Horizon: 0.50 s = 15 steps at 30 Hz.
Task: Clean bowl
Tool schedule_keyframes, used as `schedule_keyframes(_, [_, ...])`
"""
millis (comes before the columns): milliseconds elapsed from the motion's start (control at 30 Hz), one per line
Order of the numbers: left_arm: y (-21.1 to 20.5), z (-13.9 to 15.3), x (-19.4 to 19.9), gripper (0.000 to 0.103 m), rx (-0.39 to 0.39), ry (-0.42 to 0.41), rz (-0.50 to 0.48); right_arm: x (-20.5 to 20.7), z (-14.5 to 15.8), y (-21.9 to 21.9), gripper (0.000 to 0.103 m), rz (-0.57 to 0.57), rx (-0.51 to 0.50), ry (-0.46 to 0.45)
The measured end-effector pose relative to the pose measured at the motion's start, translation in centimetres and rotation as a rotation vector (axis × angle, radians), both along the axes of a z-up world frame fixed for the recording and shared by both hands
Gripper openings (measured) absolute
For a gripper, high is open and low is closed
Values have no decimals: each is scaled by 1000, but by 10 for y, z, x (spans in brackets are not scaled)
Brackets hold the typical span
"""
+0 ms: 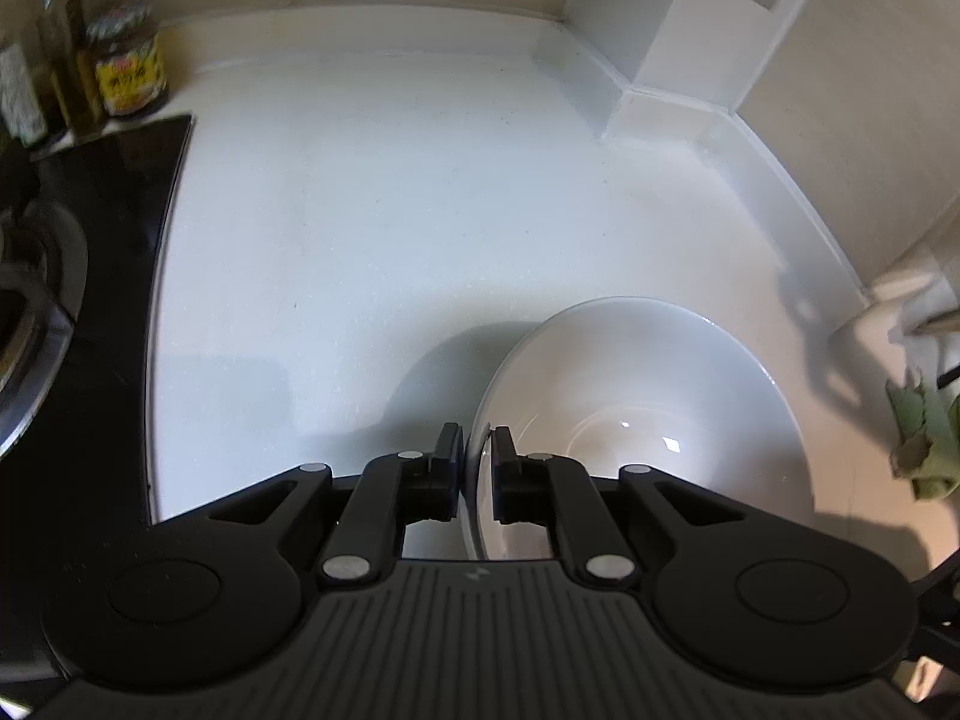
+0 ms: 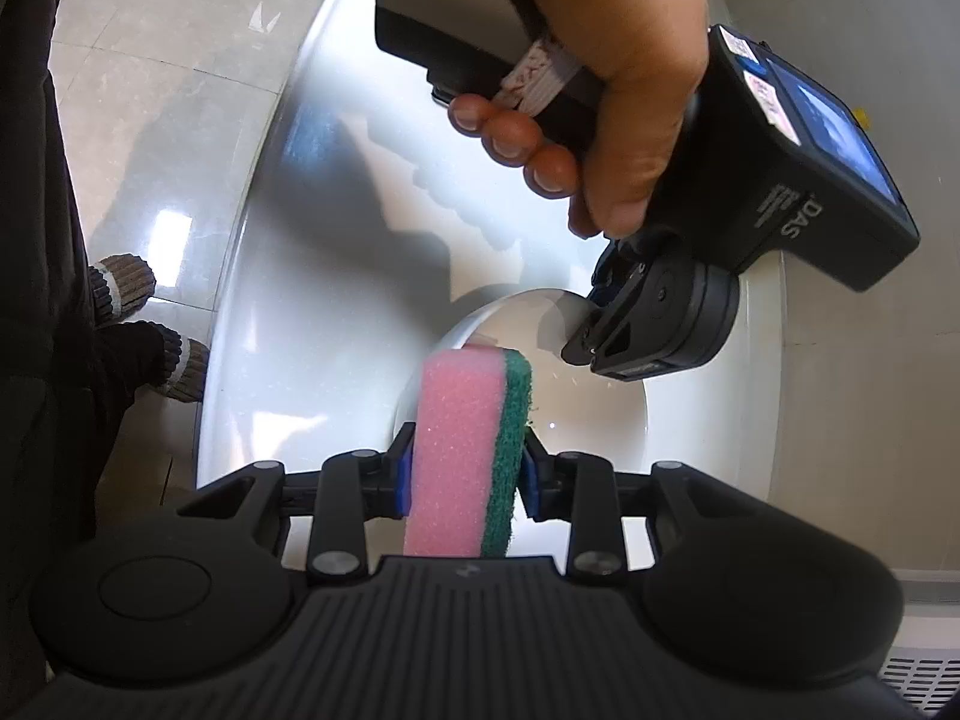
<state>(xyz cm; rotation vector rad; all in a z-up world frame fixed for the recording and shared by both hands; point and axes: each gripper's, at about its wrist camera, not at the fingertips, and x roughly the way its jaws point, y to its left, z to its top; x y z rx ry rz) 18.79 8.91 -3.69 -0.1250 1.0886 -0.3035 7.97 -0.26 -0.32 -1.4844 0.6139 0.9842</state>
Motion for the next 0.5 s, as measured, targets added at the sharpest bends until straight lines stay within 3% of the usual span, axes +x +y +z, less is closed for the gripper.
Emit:
schedule_keyframes(200, [12, 3, -35, 12, -85, 27, 139, -1, 1, 4, 29, -52, 15, 19])
schedule_keyframes(267, [9, 1, -36, 12, -81, 21, 173, 0, 2, 8, 29, -66, 19, 22])
schedule_keyframes(333, [2, 2, -31, 11, -35, 2, 145, 0, 2, 11, 29, -65, 21, 24])
schedule_keyframes(500, [-10, 5, -5, 11, 25, -11, -49, 4, -2, 3, 29, 79, -24, 29])
